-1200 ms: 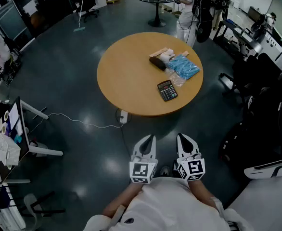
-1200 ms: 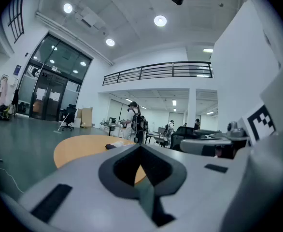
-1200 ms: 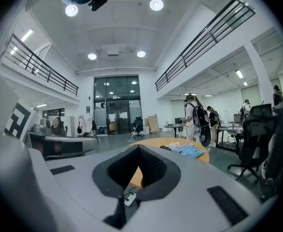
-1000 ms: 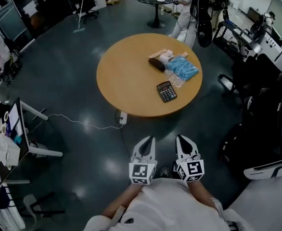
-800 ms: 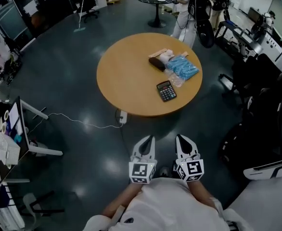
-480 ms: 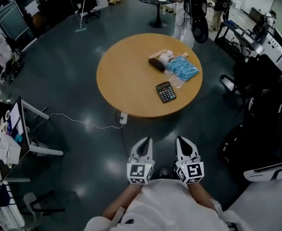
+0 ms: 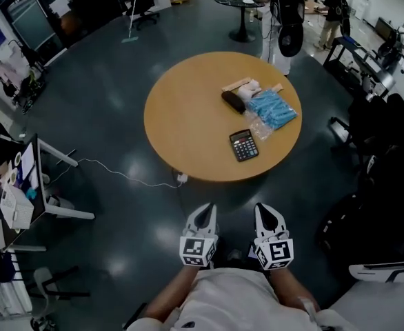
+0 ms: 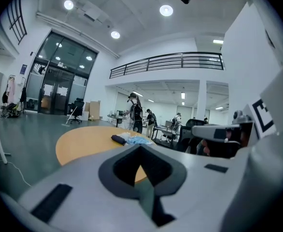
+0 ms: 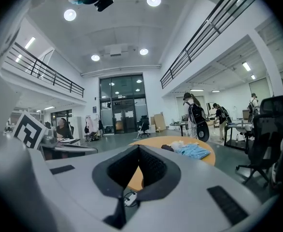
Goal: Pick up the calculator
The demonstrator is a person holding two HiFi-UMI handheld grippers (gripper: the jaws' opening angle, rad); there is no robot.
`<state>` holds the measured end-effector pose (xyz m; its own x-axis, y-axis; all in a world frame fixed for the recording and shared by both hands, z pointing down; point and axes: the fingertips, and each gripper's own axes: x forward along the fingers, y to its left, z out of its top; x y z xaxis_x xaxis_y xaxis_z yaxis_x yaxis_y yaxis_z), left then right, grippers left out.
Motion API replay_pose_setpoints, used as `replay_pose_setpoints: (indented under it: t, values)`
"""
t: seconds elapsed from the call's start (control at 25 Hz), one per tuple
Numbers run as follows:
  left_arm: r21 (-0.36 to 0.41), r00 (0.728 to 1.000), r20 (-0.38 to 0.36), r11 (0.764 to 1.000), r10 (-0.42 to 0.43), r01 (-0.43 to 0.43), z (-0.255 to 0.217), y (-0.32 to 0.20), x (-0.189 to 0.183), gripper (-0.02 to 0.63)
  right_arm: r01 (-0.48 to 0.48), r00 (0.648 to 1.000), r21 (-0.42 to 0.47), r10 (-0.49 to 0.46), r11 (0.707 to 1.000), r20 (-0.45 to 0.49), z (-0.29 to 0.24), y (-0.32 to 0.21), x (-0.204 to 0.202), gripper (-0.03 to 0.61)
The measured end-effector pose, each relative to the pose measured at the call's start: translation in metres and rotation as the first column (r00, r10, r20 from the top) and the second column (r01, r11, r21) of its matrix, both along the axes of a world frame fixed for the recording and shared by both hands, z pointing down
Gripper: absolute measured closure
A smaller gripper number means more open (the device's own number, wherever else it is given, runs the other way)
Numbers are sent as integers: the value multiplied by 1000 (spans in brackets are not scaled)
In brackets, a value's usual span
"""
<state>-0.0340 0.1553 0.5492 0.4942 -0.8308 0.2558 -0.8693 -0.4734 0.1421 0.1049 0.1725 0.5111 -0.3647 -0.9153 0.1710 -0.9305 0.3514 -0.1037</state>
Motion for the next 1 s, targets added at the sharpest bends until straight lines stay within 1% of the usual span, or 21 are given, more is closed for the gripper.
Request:
replay_pose_setpoints:
  t: [0.16, 0.28, 0.4, 0.52, 0.68, 0.76, 0.88, 1.0]
  values:
    - [-30, 998, -27, 998, 56, -57, 18, -61, 2, 607, -6, 1000, 2, 6, 1000, -5, 8, -51, -2, 563]
    - [-8, 993, -65, 995, 94, -95, 27, -116, 11, 607, -10, 1000, 9, 10, 1000, -13, 11, -96, -4, 563]
    - [-6, 987, -71, 990, 141, -142, 35, -163, 22, 607, -24, 1000, 1, 24, 1000, -20, 10, -141, -7, 563]
    - [-39, 983, -80, 985, 167, -171, 48, -200, 27, 607, -52, 998, -1, 52, 999, -37, 5, -180, -7, 563]
    - [-68, 984, -75, 983, 163, -168, 67, -243, 33, 607, -76, 996, -32, 75, 997, -38, 10, -221, 3, 563]
    - [-92, 983, -76, 981, 166, -173, 85, -261, 39, 607, -70, 997, -48, 68, 996, -38, 15, -236, 8, 563]
    - [-136, 978, -48, 969, 202, -206, 115, -285, 48, 607, -42, 998, -63, 40, 997, -38, 19, -255, 11, 563]
    - [-188, 974, -62, 956, 218, -225, 143, -309, 55, 607, -12, 999, -74, 10, 997, -36, 21, -271, 15, 563]
